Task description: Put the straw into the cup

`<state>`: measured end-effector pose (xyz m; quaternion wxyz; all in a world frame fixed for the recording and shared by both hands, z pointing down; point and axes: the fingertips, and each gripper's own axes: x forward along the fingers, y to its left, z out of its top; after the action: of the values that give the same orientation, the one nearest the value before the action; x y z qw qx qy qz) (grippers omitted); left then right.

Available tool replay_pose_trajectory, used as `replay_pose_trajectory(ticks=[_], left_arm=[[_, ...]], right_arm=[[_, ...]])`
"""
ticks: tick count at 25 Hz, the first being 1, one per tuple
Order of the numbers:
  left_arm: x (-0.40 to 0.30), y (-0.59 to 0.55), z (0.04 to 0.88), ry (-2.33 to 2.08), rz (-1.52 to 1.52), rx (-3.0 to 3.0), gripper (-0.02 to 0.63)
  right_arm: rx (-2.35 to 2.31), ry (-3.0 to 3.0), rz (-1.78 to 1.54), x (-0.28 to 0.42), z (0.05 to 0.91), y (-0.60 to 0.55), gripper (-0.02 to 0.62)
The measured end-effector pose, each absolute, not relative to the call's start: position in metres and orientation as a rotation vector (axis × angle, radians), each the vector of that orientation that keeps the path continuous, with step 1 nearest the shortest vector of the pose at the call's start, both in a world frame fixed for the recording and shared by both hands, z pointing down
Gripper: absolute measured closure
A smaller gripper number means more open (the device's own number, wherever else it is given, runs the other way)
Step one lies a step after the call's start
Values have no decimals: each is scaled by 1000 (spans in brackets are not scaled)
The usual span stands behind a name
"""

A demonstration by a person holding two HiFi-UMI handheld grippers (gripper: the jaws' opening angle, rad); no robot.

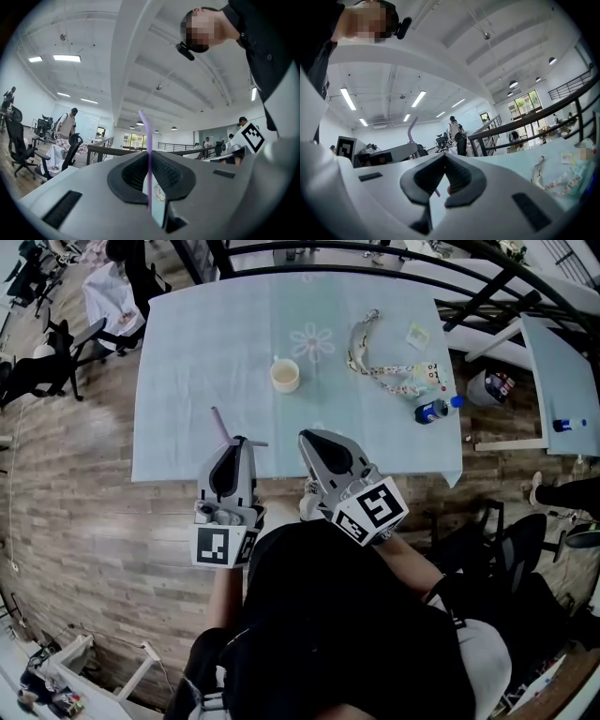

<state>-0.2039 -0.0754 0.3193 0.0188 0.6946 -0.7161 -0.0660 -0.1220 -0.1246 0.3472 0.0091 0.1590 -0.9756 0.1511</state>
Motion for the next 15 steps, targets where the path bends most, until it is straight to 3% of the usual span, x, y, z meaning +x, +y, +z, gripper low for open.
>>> replay_pose_trajectory(ticks=[15], left_arm=[[-234, -172, 339, -2094, -179, 2278, 575]], right_arm=[[645, -3029, 490, -142, 343, -181, 586]])
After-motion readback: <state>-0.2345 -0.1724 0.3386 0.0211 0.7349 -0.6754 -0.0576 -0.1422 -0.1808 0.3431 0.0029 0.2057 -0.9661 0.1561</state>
